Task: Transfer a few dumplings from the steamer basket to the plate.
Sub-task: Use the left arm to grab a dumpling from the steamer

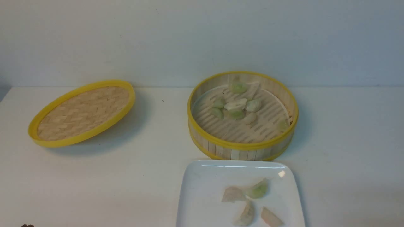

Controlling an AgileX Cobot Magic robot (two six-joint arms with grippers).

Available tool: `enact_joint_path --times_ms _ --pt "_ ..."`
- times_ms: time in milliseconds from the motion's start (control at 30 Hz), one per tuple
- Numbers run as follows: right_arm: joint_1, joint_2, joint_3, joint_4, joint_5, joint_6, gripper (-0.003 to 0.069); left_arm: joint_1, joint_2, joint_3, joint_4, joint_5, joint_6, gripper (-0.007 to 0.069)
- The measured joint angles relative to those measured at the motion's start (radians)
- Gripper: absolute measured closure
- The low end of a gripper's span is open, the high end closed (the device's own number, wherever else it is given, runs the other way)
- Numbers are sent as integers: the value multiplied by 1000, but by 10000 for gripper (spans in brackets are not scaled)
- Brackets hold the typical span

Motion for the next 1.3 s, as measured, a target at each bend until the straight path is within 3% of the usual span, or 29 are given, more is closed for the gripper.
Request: enact_joint_path --times_ms 267,433,633,800,933,1067,1167,1300 --pt "-1 0 0 0 0 0 673 0 0 0 21 -24 -1 631" --pt "-1 0 0 0 0 0 673 0 0 2 -21 -95 -67 631" --pt "-1 0 0 0 0 0 673 0 0 3 -223 -188 -219 631" --pt "-1 0 2 21 -16 8 673 0 0 3 -366 -278 -246 631" --pt "1 0 9 232 -123 102 673 0 0 3 -496 -454 -248 631" --pt "1 0 9 534 -260 213 673 0 0 -43 -573 -604 -250 631" --pt "1 0 9 628 -293 217 673 0 20 -159 -536 -551 -241 631" --pt "1 0 9 658 -324 177 673 0 192 -413 -417 -302 -235 631"
